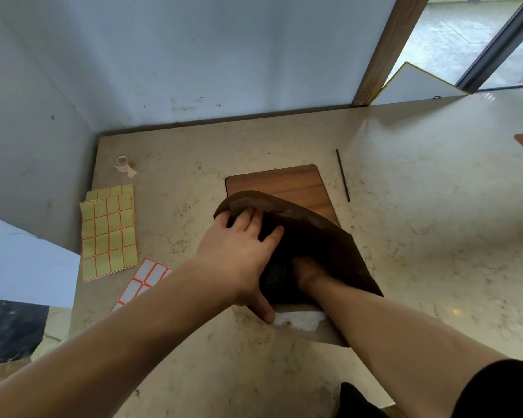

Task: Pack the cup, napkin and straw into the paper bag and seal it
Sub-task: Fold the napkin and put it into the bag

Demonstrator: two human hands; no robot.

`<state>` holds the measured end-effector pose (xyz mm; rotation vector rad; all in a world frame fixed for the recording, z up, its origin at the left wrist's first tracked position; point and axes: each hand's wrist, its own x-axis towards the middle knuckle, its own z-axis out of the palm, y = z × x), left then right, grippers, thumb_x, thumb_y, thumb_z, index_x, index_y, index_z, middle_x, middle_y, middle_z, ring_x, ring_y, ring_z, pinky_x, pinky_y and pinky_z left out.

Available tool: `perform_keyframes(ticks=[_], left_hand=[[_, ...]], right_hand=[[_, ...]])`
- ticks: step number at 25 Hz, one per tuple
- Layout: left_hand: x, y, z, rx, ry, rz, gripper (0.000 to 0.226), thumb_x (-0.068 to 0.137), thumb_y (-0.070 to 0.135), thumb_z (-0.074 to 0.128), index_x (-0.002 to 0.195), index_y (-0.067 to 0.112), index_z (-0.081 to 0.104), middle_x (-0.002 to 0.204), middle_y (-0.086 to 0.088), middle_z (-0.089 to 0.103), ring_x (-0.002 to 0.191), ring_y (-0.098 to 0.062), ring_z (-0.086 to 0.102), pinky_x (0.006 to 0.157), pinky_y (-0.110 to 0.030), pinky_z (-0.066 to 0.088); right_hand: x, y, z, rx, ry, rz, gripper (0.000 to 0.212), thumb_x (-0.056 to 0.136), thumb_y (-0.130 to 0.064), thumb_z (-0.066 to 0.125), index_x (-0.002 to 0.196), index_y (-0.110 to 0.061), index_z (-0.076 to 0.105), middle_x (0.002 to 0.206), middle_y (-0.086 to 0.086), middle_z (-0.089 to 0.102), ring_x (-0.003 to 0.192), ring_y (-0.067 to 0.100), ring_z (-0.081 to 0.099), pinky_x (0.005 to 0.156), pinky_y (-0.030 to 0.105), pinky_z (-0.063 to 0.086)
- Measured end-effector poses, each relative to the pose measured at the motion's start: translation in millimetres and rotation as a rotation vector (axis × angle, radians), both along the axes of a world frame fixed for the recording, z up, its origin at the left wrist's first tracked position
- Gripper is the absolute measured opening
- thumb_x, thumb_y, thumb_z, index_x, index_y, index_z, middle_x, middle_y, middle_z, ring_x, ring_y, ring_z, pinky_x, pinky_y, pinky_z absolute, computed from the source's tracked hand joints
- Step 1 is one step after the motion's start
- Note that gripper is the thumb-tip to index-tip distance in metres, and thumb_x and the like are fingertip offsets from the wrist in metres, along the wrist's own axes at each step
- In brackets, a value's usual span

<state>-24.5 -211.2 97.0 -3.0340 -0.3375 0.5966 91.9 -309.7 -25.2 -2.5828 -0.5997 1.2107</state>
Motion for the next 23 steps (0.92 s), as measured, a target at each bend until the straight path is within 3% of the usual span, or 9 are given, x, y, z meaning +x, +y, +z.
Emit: perform_keyframes(ticks=[2,7,10,13,16,19,23], left_hand=[[-0.4,-0.3,-0.2,0.000,0.000,0.002,0.136,0.050,0.086,0.063,0.152,0.028,-0.006,0.162,-0.012,0.000,0.147,-0.031,-0.004,0.118,-0.050,0.006],[0.3,-0.4,0.0,-0.010,0.000,0.000,0.135,0.049,0.087,0.062,0.152,0.029,-0.005,0.162,-0.011,0.000,0.147,-0.031,-0.003,0.118,-0.049,0.006],[1.3,-0.4,0.4,-0.010,-0.014,-0.003,0.135,0.049,0.087,0.062,0.151,0.031,-0.005,0.162,-0.010,0.002,0.147,-0.030,-0.001,0.118,-0.049,0.007],[0.5,-0.8,0.8,-0.010,-0.016,-0.008,0.134,0.049,0.086,0.063,0.151,0.032,-0.005,0.162,-0.009,0.002,0.147,-0.030,-0.001,0.118,-0.049,0.007],[-1.5,-0.4,1.2,-0.004,-0.022,-0.015,0.133,0.049,0.086,0.063,0.151,0.033,-0.005,0.162,-0.008,0.003,0.147,-0.030,0.000,0.118,-0.050,0.007],[-3.8,1.6,0.7,-0.005,-0.033,-0.024,0.132,0.049,0.086,0.063,0.151,0.035,-0.004,0.162,-0.006,0.004,0.147,-0.029,0.003,0.118,-0.048,0.006],[-6.0,5.6,1.4,-0.014,-0.034,-0.032,0.131,0.051,0.085,0.063,0.150,0.036,-0.006,0.162,-0.005,0.004,0.146,-0.029,0.004,0.116,-0.044,0.007]], right_hand=[[-0.3,0.5,2.0,0.018,0.038,0.001,0.032,0.102,-0.023,0.034,0.124,-0.011,0.054,0.127,0.016,0.055,0.115,0.029,0.052,0.092,0.031,0.036],[7.0,0.4,14.0,-0.087,0.064,0.236,0.038,0.098,-0.018,0.047,0.134,-0.010,0.046,0.138,0.016,0.048,0.126,0.030,0.046,0.103,0.032,0.032],[8.8,0.6,23.3,-0.137,0.077,0.387,0.042,0.098,-0.014,0.045,0.140,-0.007,0.039,0.144,0.018,0.042,0.131,0.031,0.041,0.106,0.032,0.029],[8.3,1.4,33.8,-0.187,0.046,0.497,0.043,0.098,-0.012,0.045,0.141,-0.005,0.037,0.145,0.018,0.041,0.131,0.031,0.040,0.106,0.032,0.029],[6.8,3.4,50.4,-0.182,-0.011,0.547,0.038,0.095,-0.014,0.052,0.133,-0.009,0.047,0.135,0.016,0.051,0.122,0.030,0.050,0.098,0.035,0.039],[8.0,-2.4,84.3,-0.179,-0.210,0.648,0.031,0.093,-0.020,0.054,0.123,-0.012,0.055,0.121,0.013,0.059,0.108,0.030,0.059,0.087,0.038,0.047],[15.7,-30.0,134.6,-0.076,-0.545,0.849,0.020,0.090,-0.011,0.054,0.107,-0.014,0.064,0.098,0.007,0.066,0.088,0.028,0.065,0.072,0.037,0.055]])
